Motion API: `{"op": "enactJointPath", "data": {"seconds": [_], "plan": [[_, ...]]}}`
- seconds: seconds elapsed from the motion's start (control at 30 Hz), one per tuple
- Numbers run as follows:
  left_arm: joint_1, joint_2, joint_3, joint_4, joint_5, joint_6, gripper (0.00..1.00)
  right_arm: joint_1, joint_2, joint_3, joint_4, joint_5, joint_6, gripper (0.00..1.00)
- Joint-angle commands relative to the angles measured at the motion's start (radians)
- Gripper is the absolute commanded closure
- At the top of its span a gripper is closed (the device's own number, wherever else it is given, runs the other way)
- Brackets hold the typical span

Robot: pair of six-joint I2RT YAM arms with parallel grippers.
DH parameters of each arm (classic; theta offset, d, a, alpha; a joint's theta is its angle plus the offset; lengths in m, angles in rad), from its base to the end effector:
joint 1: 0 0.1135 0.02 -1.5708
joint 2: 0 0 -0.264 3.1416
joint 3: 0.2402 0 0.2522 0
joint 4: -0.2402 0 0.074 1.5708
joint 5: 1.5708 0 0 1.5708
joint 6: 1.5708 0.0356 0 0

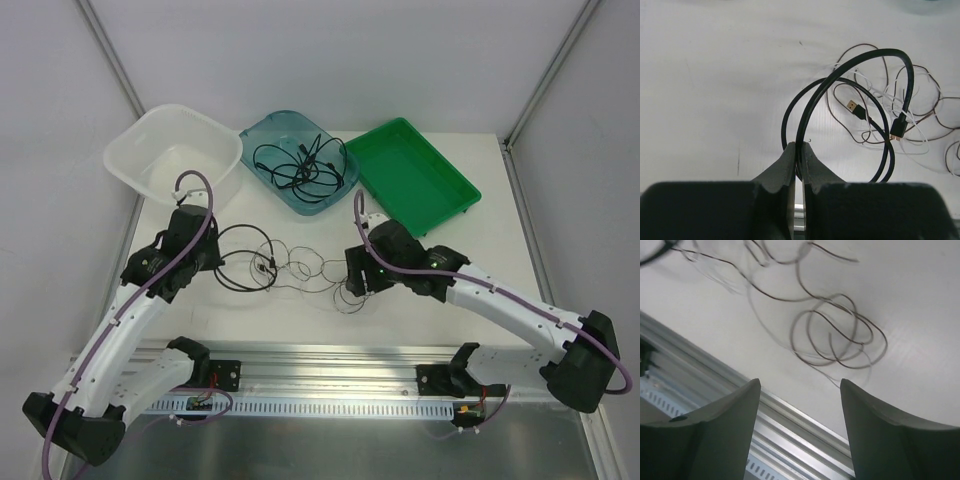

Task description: Untangle the cables

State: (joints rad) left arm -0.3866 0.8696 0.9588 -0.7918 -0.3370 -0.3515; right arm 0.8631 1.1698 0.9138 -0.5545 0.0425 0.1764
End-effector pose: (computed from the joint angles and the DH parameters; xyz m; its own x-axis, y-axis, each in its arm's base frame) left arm 0.1623 -0.0534 0.3273 -0.6040 -0.1050 -0.7901 -0.0914 0.9939 -0.0622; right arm 0.1602 0.1849 0.2732 -0.5937 -0.4242 -0.6838 -0.6460 0.7580 0.0906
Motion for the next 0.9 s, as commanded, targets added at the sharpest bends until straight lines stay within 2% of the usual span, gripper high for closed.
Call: {"op": "enactJointPath", "data": {"seconds": [0.0,0.13,0.33,0.67,0.8,0.87], "plan": [[-0.017,-0.044,0.031,0.026,0.136,-0.021,1.0,0.057,0.033,0.095,0.166,-0.033,-0.035,0.31],[-0.024,-0.052,0.028,0.031,0.171,-0.007,1.0,0.111,0.137,0.166,0.289,-0.139,-0.104,0.31],[-0.026,-0.076,0.034,0.031,0.219,0.009,1.0,0.117,0.293,0.249,0.441,-0.269,-0.195,0.31],[-0.026,-0.116,0.037,0.031,0.246,0.017,1.0,0.116,0.433,0.278,0.541,-0.386,-0.25,0.35],[-0.026,-0.123,0.044,0.031,0.254,0.019,1.0,0.116,0.475,0.28,0.55,-0.394,-0.259,0.43],[-0.026,-0.13,0.046,0.029,0.25,0.019,1.0,0.117,0.481,0.278,0.581,-0.405,-0.261,0.51]]}}
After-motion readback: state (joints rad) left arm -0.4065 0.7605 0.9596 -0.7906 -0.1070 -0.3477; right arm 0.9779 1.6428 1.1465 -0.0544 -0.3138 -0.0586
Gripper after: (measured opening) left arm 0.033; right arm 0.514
